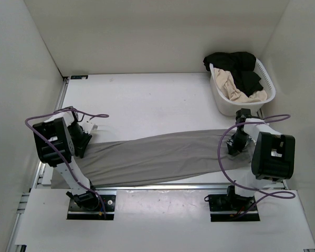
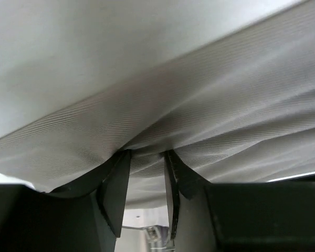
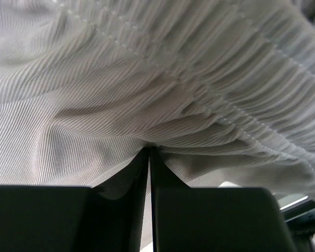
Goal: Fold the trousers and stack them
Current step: Fold the trousers
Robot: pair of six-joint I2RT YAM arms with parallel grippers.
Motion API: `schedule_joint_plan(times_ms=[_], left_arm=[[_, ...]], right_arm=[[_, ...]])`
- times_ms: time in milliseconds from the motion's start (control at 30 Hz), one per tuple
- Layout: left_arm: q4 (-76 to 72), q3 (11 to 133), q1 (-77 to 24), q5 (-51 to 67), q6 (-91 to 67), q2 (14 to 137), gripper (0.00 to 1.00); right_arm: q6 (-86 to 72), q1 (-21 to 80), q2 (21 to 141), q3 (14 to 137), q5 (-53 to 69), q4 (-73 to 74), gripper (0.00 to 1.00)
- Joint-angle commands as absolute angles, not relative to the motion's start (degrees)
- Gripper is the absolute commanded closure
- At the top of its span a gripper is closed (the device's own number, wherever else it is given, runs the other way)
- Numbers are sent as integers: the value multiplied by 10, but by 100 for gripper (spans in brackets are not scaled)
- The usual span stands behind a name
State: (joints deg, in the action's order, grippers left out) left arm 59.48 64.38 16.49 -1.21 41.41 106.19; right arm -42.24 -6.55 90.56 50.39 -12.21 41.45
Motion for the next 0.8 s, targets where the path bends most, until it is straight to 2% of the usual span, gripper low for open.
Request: schedule_joint_plan(times_ms=[0,133,300,500,567,700,733,767], left_arm=[[526,629,174,-24,374,1072,57],[488,664,174,-24,344,1134,61],[474,800,163,-11,309,1220,62],[494,910,129,3,295,1251,62],[494,931,123,11,290,1258,62],[537,1007,112,39,280,1280,59],[554,1020,112,49,279,1281,58],[571,1020,112,57,279,1270,55]], right_arm=[[-489,-60,938,507,-161,410,91],[-515,-71,962,548,-180,410,90],[-517,-71,1006,626,-194,397,87],[-504,-71,1012,679,-189,402,85],[-504,-71,991,666,-183,393,80],[-480,-71,952,635,-152,348,62],[-443,-71,936,635,-136,330,50],[-425,-66,927,635,-117,330,42]])
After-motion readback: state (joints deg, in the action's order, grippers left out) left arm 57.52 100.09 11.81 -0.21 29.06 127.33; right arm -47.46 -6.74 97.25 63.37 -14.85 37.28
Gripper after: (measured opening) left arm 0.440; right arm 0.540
